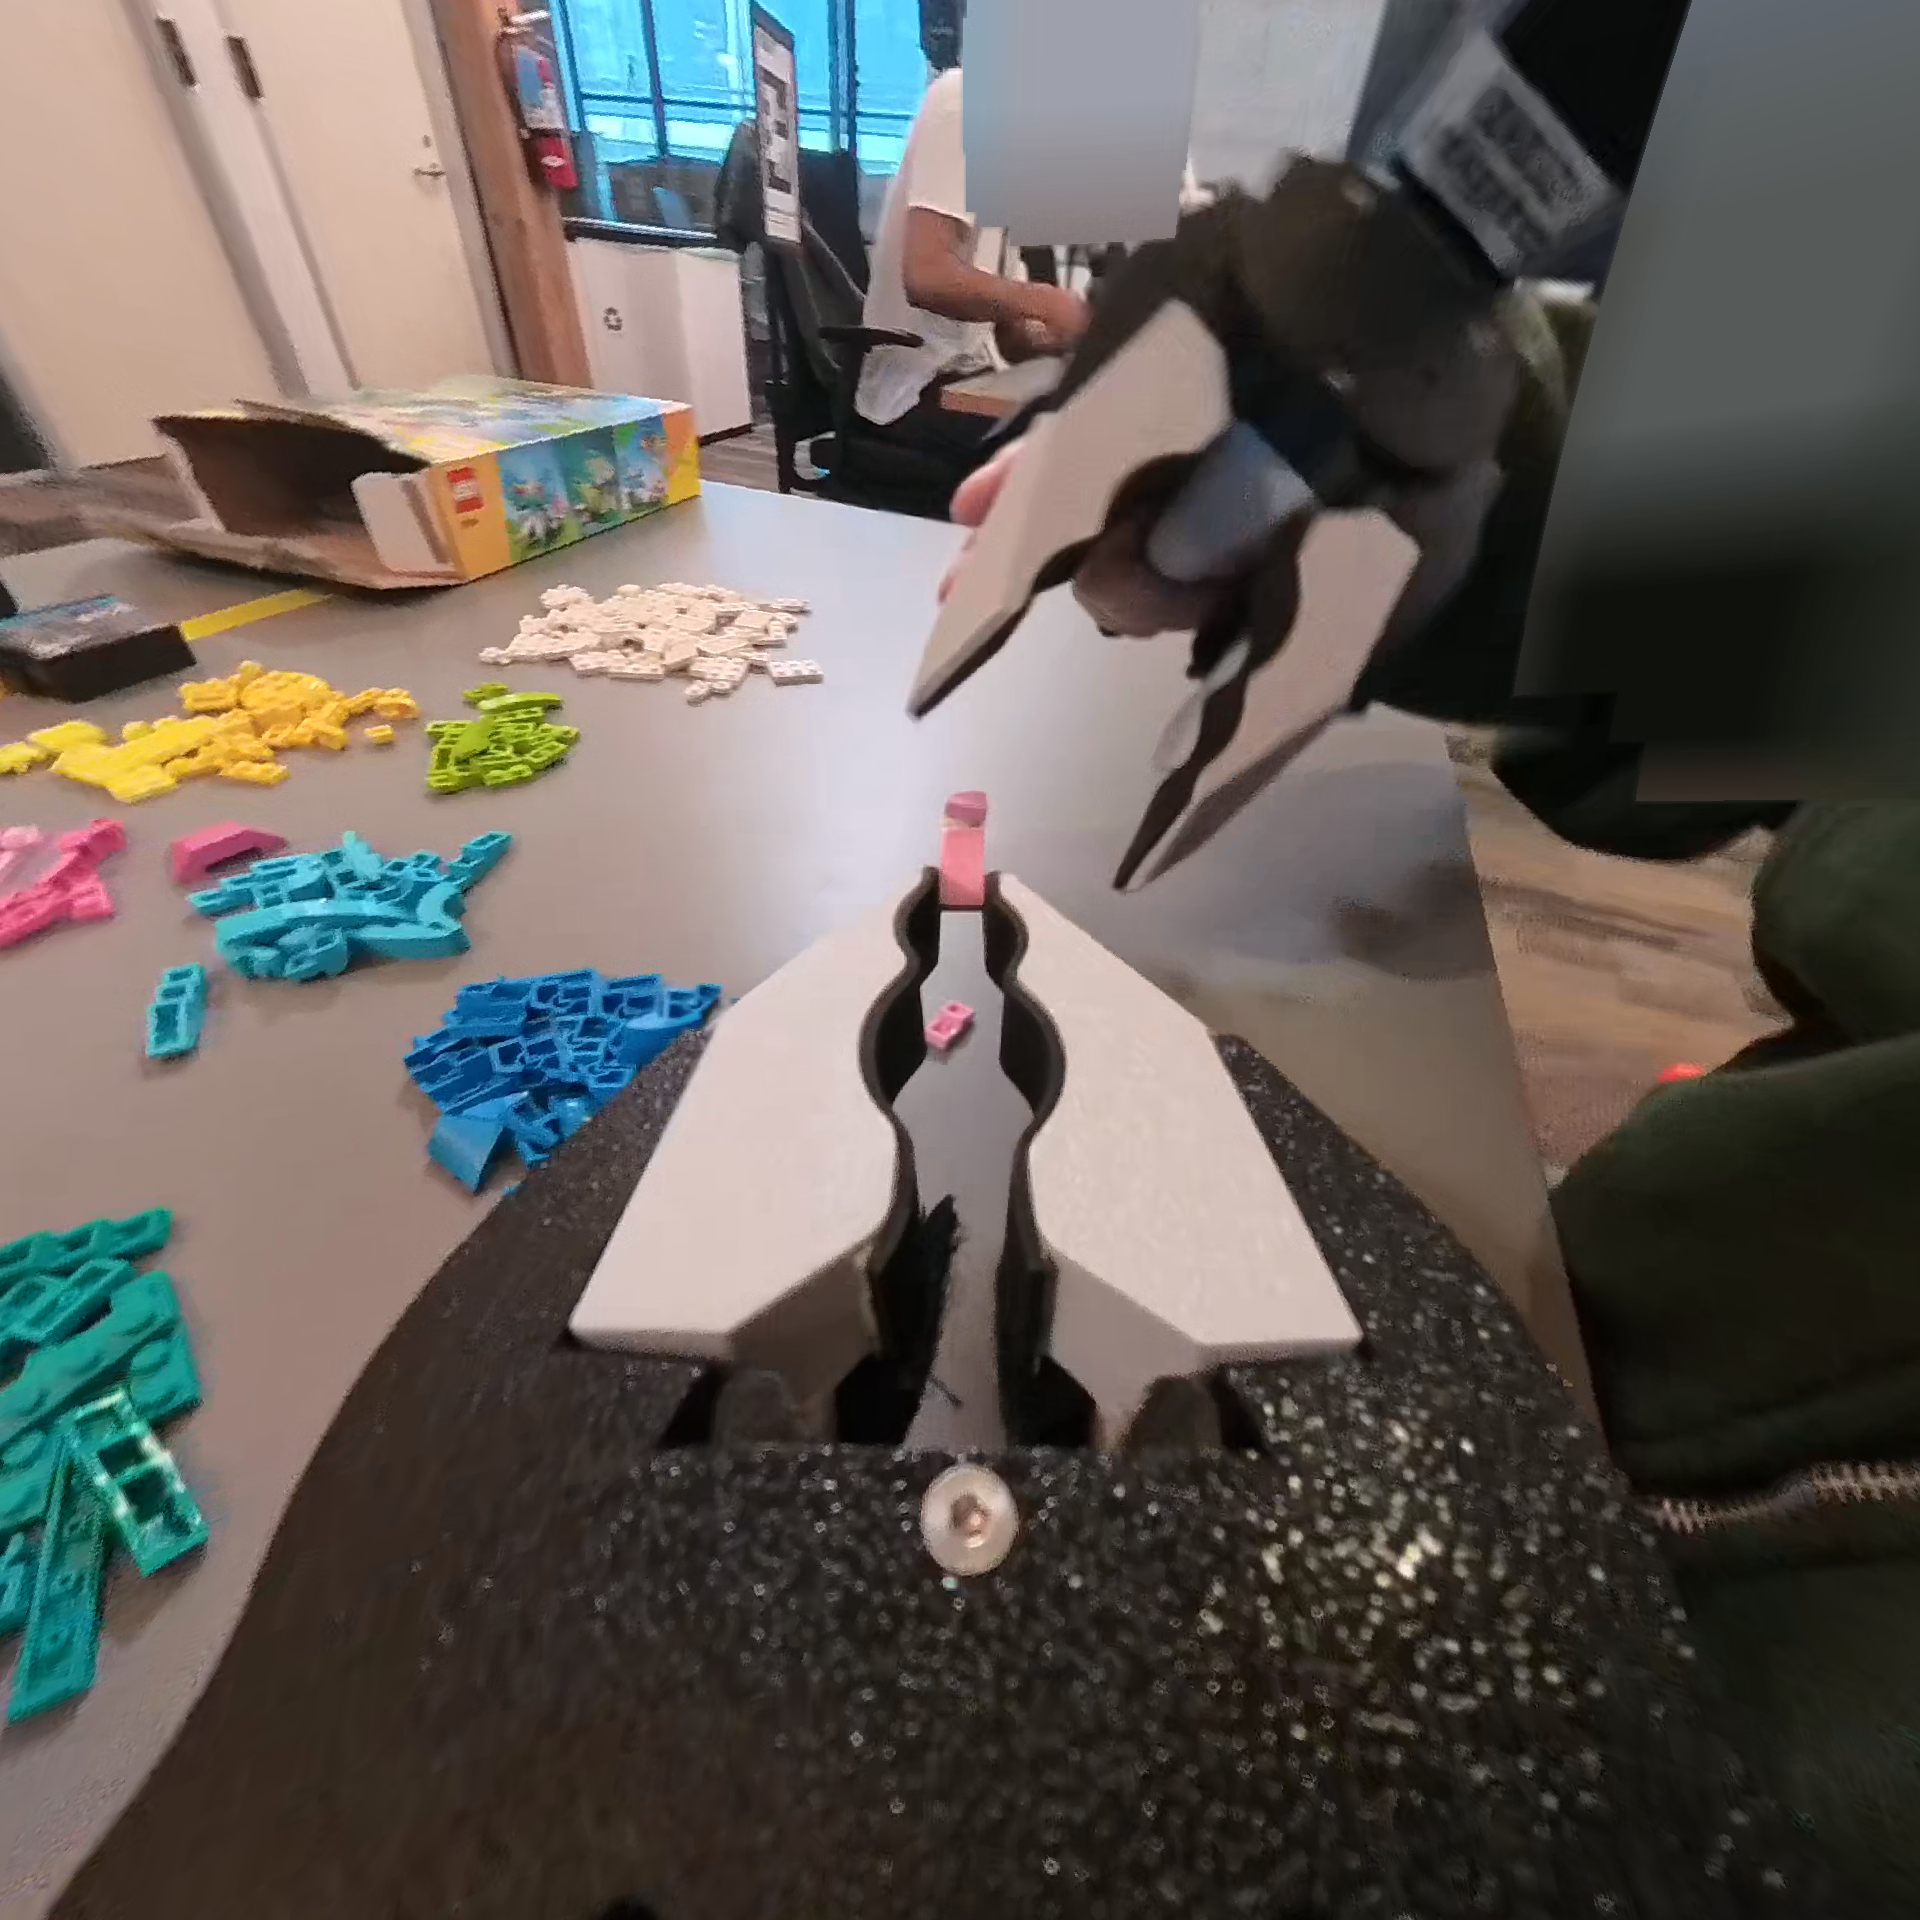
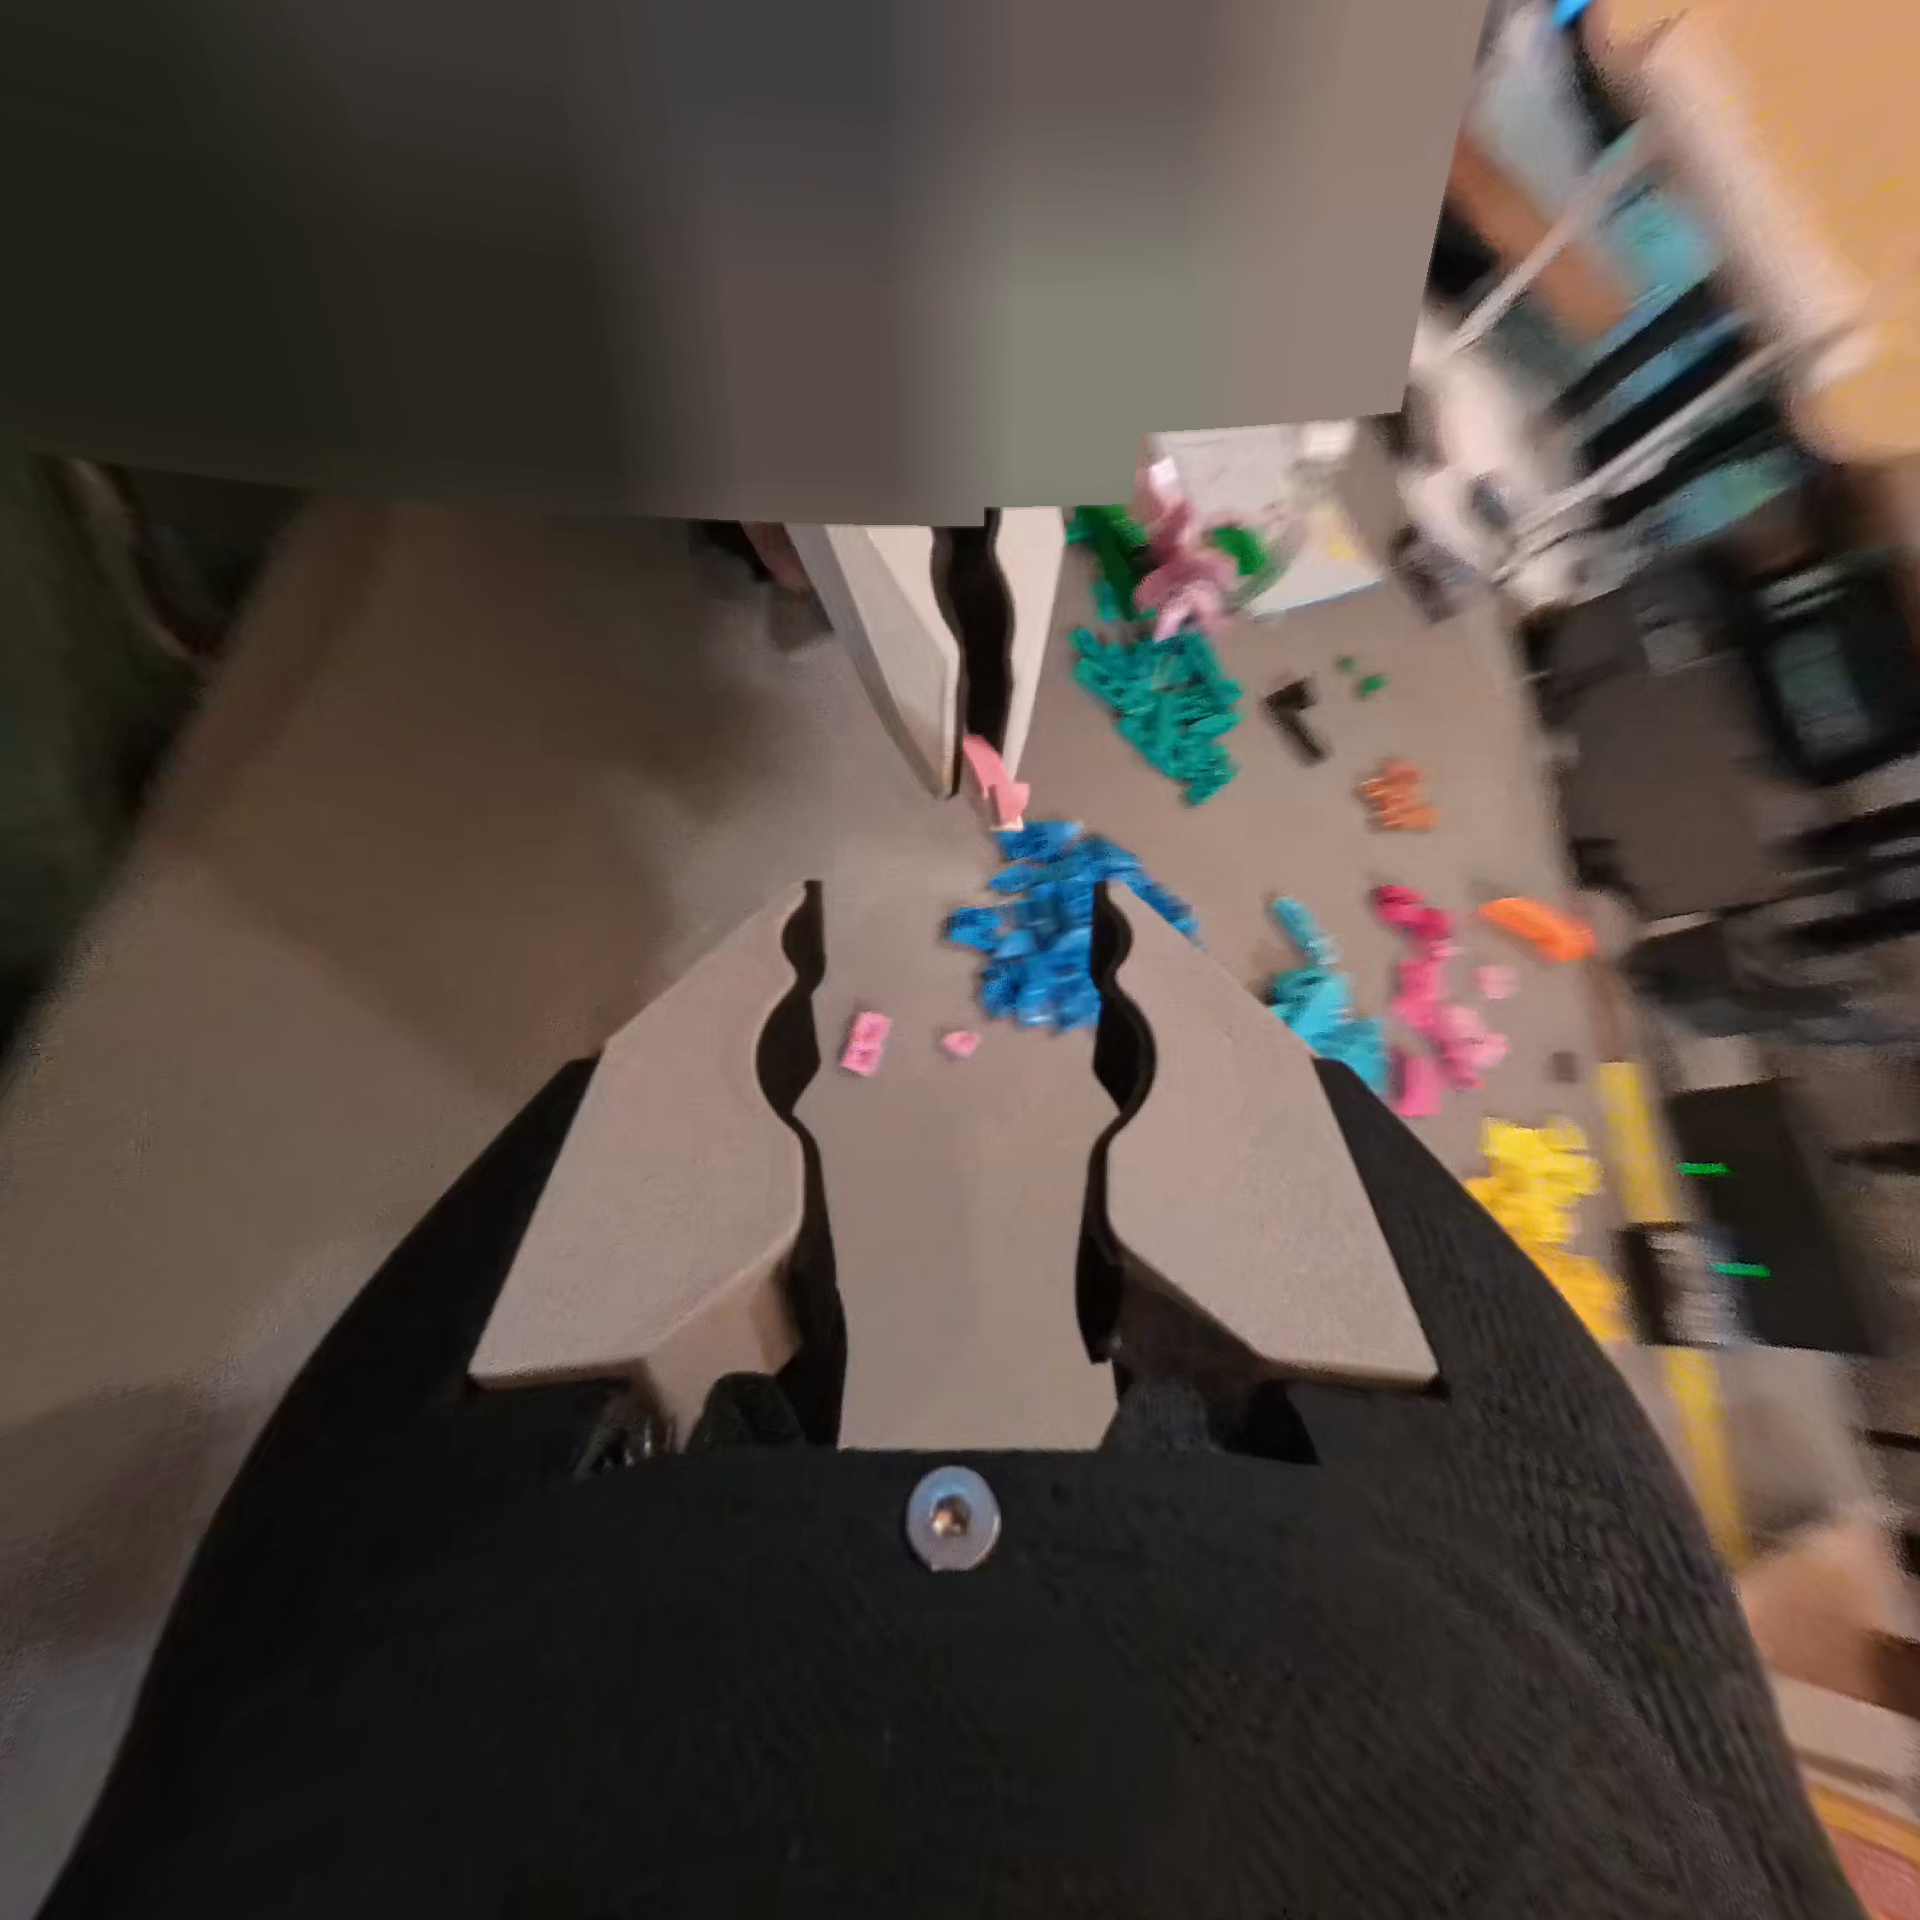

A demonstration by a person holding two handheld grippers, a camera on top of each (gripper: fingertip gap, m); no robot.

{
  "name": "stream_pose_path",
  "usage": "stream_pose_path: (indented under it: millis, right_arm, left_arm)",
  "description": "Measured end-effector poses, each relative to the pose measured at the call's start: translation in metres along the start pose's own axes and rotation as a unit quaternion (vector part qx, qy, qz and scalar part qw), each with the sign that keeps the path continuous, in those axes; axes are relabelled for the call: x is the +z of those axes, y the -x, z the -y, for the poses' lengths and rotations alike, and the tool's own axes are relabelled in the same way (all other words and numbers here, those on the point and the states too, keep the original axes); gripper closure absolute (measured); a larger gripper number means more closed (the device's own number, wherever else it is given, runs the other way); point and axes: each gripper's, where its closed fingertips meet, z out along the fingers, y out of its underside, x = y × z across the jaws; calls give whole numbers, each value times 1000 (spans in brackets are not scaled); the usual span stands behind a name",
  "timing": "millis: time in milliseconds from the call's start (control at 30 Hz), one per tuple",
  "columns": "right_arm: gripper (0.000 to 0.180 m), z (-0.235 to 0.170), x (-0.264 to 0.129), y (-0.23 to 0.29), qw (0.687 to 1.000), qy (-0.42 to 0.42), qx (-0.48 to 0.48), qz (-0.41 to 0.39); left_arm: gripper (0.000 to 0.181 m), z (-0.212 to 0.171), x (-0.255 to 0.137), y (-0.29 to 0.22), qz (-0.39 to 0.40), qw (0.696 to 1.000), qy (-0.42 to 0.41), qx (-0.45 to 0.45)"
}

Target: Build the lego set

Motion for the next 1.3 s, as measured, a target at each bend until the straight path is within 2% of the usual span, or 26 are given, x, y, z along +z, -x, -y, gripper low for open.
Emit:
stream_pose_path:
  millis: [67, 167, 267, 433, 833, 1100, 1200, 1300]
  right_arm:
    - [128, 5, 1, -3, 994, -11, -86, -71]
    - [128, 3, 7, -4, 969, 16, -199, -143]
    - [129, 3, 15, -7, 946, 34, -262, -190]
    - [134, 2, 28, -12, 928, 56, -299, -214]
    - [144, -4, 34, -15, 924, 81, -301, -222]
    - [160, -9, 36, -25, 879, 173, -345, -280]
    - [174, -6, 34, -28, 870, 180, -345, -302]
    - [174, -7, 33, -28, 868, 184, -342, -308]
  left_arm:
    - [175, 2, -2, 7, 13, 1000, -7, -22]
    - [175, 1, -2, 11, 19, 999, -5, -37]
    - [175, 1, -2, 11, 18, 999, -5, -39]
    - [175, 2, -3, 11, 13, 999, -10, -49]
    - [175, 1, -2, 11, 17, 999, -6, -47]
    - [175, -5, 1, 19, 69, 997, 15, -34]
    - [175, -5, 2, 18, 76, 997, 17, -29]
    - [175, -5, 3, 17, 81, 996, 17, -26]
